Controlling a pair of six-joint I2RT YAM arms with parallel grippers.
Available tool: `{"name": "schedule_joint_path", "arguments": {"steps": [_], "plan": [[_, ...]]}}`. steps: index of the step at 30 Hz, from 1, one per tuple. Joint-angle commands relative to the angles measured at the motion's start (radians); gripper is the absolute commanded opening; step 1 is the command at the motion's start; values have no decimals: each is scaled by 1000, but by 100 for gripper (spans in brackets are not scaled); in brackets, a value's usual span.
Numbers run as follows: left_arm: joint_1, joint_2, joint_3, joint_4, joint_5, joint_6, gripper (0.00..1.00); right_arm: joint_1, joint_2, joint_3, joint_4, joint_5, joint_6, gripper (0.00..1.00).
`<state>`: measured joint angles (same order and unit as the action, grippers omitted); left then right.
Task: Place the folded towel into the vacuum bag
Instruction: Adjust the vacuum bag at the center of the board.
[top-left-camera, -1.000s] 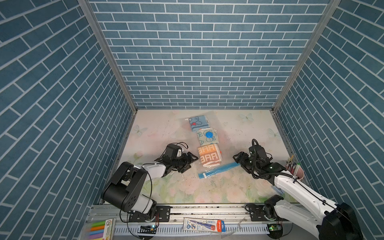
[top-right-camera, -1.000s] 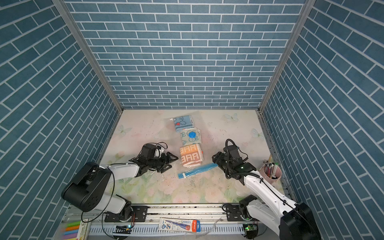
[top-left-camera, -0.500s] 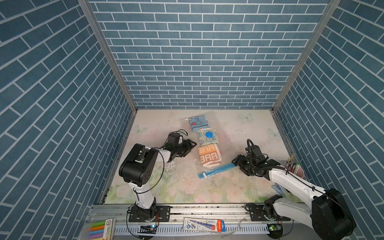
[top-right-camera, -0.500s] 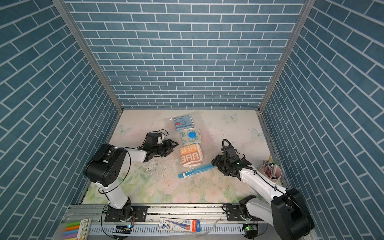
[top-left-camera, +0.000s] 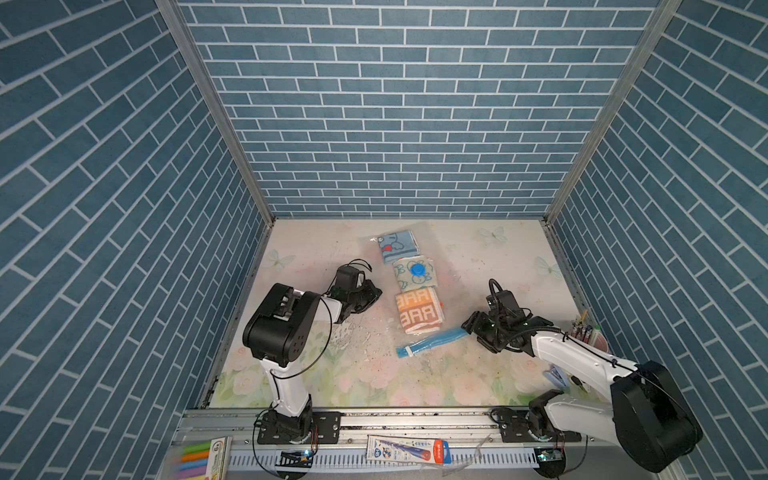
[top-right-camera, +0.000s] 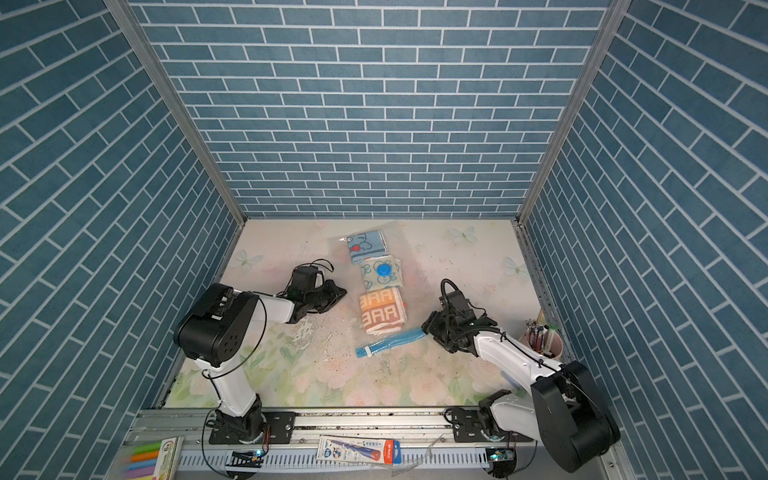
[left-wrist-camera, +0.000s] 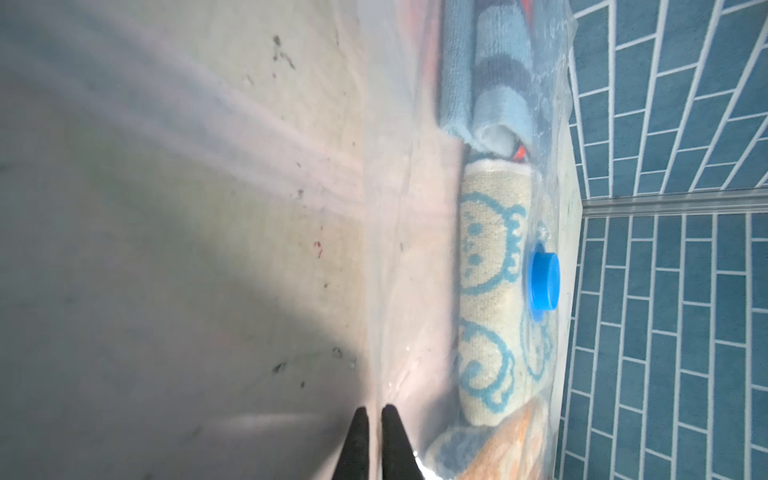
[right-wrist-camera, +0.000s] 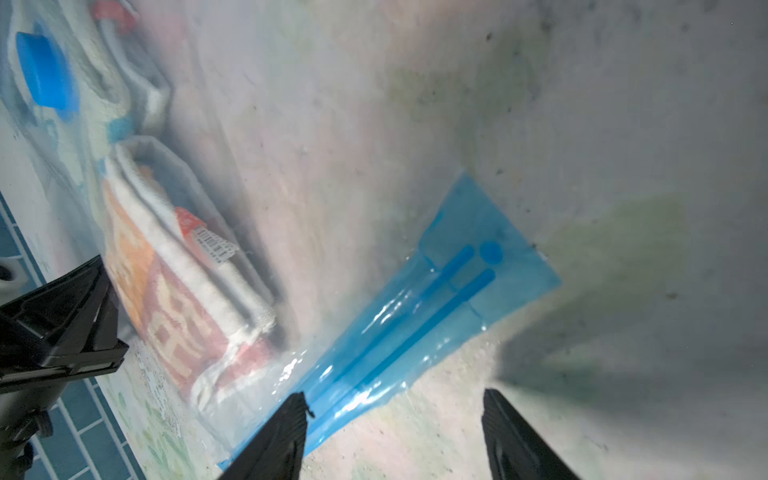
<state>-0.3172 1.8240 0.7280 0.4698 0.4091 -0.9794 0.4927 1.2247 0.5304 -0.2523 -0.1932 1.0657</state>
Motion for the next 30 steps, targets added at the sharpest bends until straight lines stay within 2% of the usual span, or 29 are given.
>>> {"name": "schedule_joint_path", "arguments": {"steps": [1, 5, 13, 20, 22, 25, 28, 30], "plan": [[14, -43, -46, -37, -46, 22, 6, -2, 32, 33, 10, -16, -34, 69], [28, -86, -132, -19, -70, 3, 0, 1, 99, 79, 23, -37, -62, 68], [58, -259, -293, -48, -137, -4, 0, 18, 287, 211, 64, -97, -117, 66], [64, -528, -315, -298, -287, 66, 0, 41, 445, 365, 69, -153, -173, 64], [81, -533, -275, -349, -276, 113, 0, 42, 464, 395, 62, -152, -179, 63], [114, -462, -210, -360, -177, 151, 3, 36, 466, 413, 55, -138, -182, 64], [121, -395, -184, -325, -117, 154, 9, 29, 452, 413, 52, -140, -184, 65], [121, -384, -193, -302, -111, 131, 20, 29, 438, 403, 51, -140, -182, 66]]}}
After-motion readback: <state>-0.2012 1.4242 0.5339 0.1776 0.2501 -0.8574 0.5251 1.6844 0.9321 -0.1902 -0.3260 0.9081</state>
